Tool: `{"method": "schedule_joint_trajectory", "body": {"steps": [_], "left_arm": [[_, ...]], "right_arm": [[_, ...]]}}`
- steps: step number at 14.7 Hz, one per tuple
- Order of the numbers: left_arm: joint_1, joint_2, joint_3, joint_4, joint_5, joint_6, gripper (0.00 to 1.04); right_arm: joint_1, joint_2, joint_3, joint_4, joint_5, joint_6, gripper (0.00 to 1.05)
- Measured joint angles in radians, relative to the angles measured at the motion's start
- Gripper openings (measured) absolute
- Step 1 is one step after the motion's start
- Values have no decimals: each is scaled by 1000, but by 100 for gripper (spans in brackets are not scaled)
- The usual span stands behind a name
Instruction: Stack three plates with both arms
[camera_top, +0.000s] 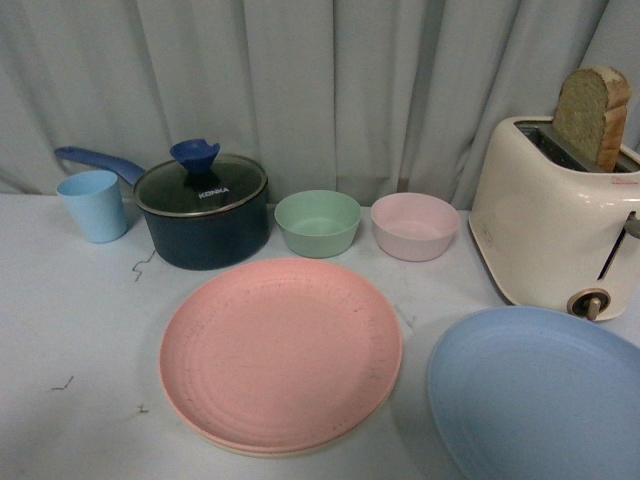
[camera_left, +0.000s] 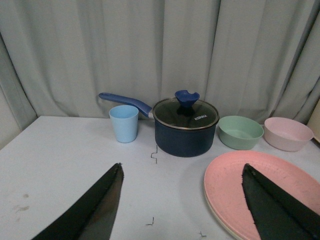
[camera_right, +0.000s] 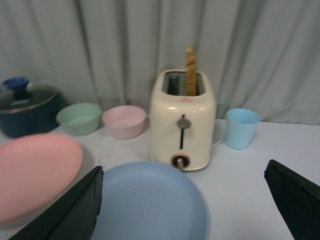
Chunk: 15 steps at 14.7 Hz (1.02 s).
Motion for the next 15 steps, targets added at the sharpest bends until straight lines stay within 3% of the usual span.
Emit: {"method": "schedule_joint_trajectory", "body": {"steps": [1, 2, 3, 5, 6, 7, 8, 15], "left_arm": [[0, 0, 0, 0, 1, 0, 82], [0, 0, 0, 0, -1, 0, 94], [0, 0, 0, 0, 0, 2, 99], [0, 0, 0, 0, 0, 2, 98], [0, 0, 0, 0, 0, 2, 98], [0, 0, 0, 0, 0, 3, 98], [0, 0, 0, 0, 0, 3, 98], [0, 0, 0, 0, 0, 3, 98]], "right_arm": [[-119, 111, 14, 53, -216, -66, 98], [-226, 259, 37, 177, -348, -96, 98], [-277, 379, 60, 299, -422, -101, 98], [-343, 724, 158, 557, -368, -68, 98], [-316, 1058, 252, 649, -196, -44, 98], [-277, 1321, 314, 632, -78, -33, 98], [-254, 1465, 348, 636, -38, -24, 98], [-141, 1841, 488, 567, 30, 93, 98]]}}
